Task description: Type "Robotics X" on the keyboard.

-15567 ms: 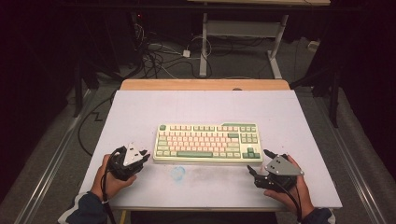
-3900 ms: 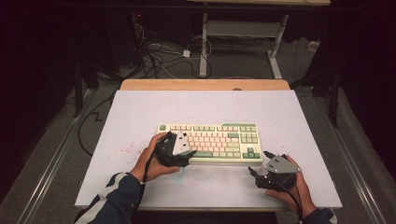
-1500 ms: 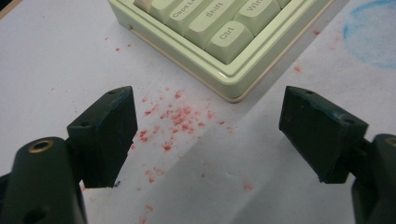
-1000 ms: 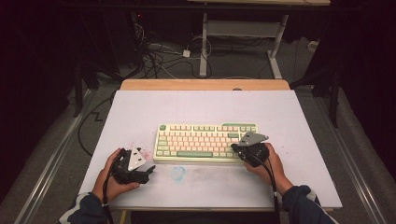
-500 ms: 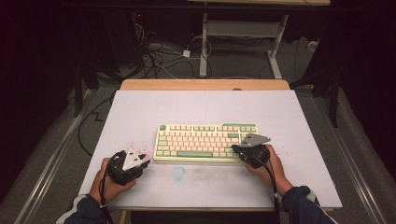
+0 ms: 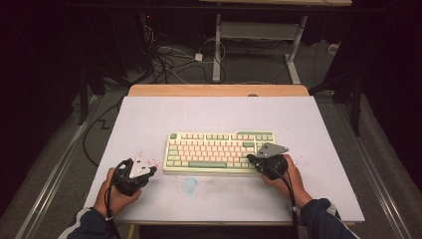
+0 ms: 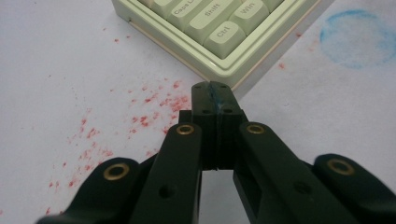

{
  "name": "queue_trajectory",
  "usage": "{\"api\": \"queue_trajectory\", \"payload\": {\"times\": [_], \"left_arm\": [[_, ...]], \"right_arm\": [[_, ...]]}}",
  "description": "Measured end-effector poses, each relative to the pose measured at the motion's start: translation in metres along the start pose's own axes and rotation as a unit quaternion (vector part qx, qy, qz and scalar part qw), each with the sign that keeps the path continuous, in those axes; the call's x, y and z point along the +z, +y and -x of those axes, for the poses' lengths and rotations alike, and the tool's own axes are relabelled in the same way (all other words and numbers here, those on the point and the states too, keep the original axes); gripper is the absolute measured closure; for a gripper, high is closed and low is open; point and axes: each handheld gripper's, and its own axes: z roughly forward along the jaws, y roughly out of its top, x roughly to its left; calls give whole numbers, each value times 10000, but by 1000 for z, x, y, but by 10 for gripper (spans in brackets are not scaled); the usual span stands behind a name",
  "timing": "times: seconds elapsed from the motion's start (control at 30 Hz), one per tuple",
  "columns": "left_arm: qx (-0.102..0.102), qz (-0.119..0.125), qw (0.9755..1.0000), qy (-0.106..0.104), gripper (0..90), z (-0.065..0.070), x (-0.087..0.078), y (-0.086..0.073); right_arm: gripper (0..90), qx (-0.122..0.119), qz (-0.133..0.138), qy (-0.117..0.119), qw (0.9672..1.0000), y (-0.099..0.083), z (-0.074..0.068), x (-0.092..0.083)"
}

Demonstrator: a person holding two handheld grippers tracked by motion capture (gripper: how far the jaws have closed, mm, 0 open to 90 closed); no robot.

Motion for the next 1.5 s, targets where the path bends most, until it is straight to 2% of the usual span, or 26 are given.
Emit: {"api": "queue_trajectory", "payload": {"times": [0.03, 0.17, 0.43, 0.77, 1.1, 1.5], "left_arm": [[-66, 1, 10000, -34, 869, 0, 0, 1], [-103, -44, 9999, -14, 866, 1, 1, 4], [-116, -146, 9998, -97, 866, 5, 6, 14], [66, -173, 9995, -256, 867, 15, 24, 27], [126, -201, 9991, -356, 866, 22, 38, 40], [256, -427, 9973, -545, 865, 38, 60, 47]], "right_arm": [[900, 4, 8, 6, 10000, 0, 0, 0], [900, -3, 10, 5, 10000, 0, 0, 0], [900, -34, 13, -7, 10000, 0, 0, 0], [900, -27, 13, -14, 10000, 0, -1, 0], [900, -50, 21, -25, 10000, 0, 0, 1], [900, -37, 13, -8, 10000, 0, 0, 0]]}}
